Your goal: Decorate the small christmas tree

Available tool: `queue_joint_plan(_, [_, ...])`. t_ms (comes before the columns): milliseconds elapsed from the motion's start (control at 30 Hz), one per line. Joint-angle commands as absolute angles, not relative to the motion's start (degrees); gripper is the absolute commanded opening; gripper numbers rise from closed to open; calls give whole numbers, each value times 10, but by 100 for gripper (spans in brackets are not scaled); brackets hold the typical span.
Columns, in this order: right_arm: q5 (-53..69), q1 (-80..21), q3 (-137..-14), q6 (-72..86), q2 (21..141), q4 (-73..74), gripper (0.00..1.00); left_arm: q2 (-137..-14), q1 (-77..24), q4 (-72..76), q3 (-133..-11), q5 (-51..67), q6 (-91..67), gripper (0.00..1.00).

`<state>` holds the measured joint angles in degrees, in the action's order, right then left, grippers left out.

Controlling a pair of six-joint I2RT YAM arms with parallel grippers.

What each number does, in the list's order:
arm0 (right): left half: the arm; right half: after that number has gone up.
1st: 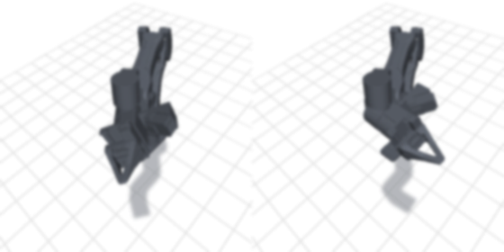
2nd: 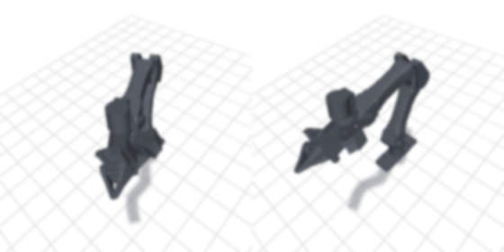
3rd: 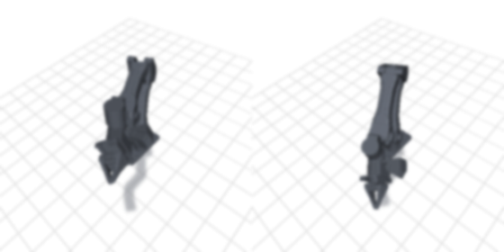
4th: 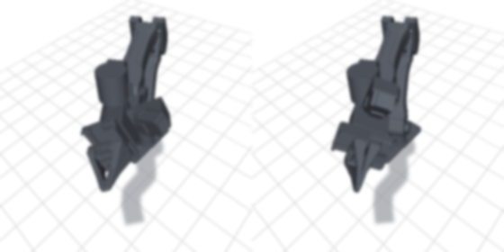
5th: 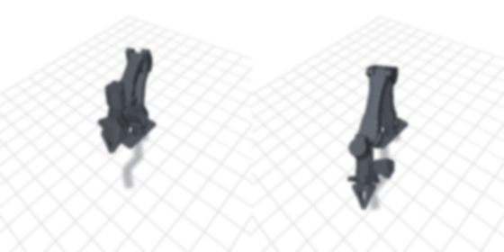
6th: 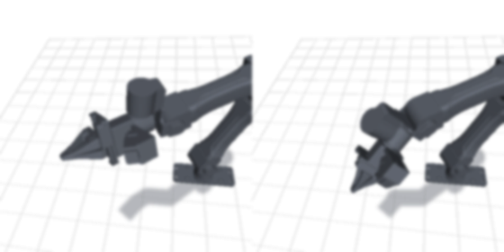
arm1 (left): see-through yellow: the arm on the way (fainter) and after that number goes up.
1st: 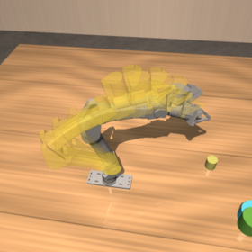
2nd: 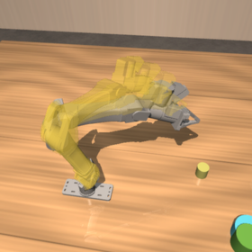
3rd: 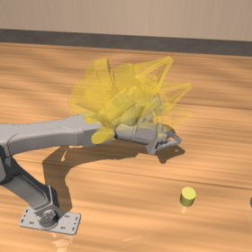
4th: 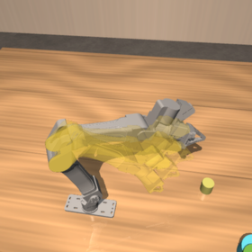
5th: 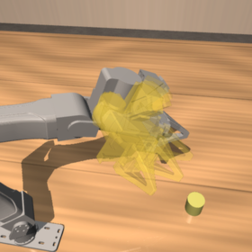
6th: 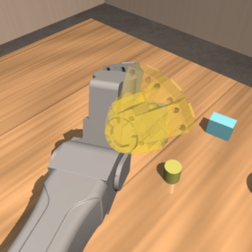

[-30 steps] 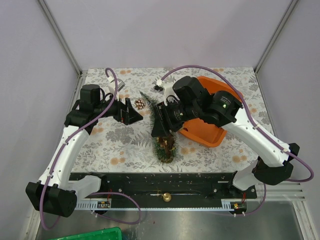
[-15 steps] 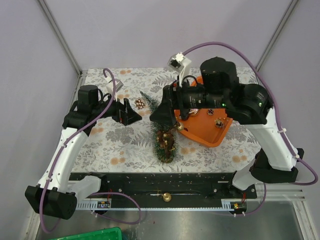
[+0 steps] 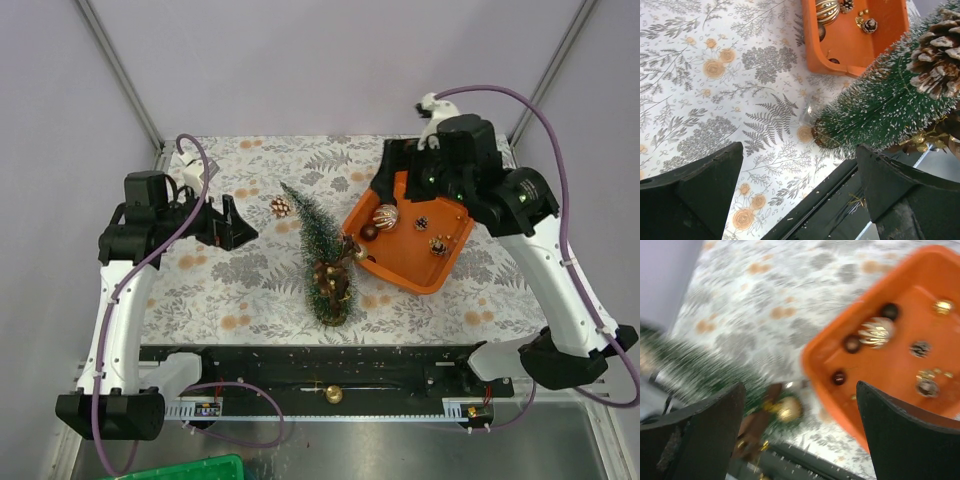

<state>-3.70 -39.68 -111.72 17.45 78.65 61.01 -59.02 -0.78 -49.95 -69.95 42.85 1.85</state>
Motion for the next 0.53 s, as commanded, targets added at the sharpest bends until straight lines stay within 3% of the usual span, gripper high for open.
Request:
queue_joint_plan(0, [-24, -260, -1057, 207, 751, 501, 99, -606, -1, -534, -749, 396, 55, 99])
queue_joint_plan(300, [127, 17, -967, 296, 792, 397, 99, -565, -1, -472, -714, 259, 20, 99])
queue_joint_plan(500, [65, 81, -881, 301, 817, 338, 99, -562, -1, -445, -692, 199, 22, 99])
